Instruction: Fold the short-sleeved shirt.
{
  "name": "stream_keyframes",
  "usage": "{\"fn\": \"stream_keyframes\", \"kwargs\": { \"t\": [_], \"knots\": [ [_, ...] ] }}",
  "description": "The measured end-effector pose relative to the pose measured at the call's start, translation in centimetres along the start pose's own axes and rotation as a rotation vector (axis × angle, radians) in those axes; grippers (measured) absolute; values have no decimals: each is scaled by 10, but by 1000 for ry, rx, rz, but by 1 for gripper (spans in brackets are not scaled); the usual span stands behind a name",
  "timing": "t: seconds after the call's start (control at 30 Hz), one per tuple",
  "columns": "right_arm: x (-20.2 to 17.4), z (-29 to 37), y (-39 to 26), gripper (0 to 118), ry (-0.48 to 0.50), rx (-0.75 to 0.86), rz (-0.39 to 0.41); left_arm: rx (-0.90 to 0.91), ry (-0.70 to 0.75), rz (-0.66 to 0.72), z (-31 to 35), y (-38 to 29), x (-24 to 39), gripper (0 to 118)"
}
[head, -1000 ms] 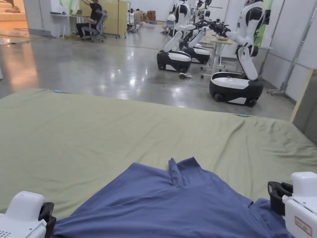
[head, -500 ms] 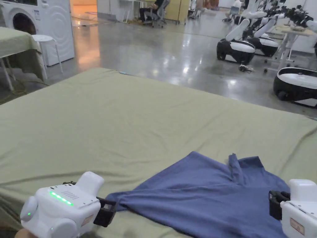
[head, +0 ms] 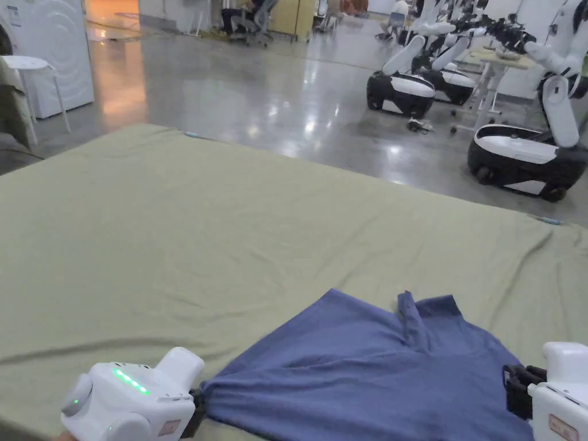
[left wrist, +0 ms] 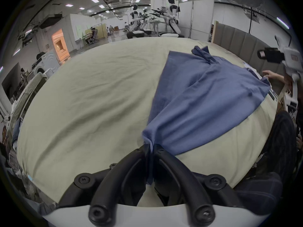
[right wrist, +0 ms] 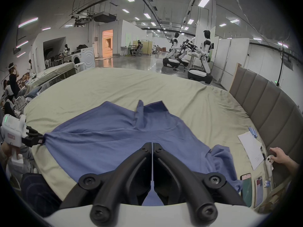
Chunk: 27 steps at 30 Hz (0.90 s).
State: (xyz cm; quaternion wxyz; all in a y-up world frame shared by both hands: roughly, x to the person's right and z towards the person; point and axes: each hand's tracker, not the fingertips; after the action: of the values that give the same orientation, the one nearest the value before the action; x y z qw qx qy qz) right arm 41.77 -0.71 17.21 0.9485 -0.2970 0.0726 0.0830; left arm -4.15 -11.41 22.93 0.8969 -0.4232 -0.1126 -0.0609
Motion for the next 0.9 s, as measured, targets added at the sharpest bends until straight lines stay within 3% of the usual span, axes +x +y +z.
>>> {"fn": "stream_keyframes", "kwargs": {
  "t": [0.17,0.33,0.37,0.4,0.47,0.5,0.8,0.83,0.9],
  "knots": [
    [32,-27,10,3,-42,-70,22,82,1,73,29,3,-1,7],
    [67,-95,27,4,-103,-183,43,114,-1,87,50,13,-2,7],
    [74,-111,32,10,-96,-207,38,117,2,89,51,15,-1,7],
    [80,-128,36,25,-107,-236,31,120,4,89,53,15,1,7],
    [91,-159,44,92,-71,-288,17,125,2,95,53,18,-1,7],
    [97,-177,48,115,-45,-312,4,123,1,98,52,20,-1,7],
    [103,-266,49,113,-10,-371,-46,71,19,102,40,32,-3,7],
    [104,-268,46,101,15,-382,-63,70,19,103,40,33,-3,7],
    [104,-271,40,59,43,-449,-109,60,20,109,38,38,-2,7]
  ]
}}
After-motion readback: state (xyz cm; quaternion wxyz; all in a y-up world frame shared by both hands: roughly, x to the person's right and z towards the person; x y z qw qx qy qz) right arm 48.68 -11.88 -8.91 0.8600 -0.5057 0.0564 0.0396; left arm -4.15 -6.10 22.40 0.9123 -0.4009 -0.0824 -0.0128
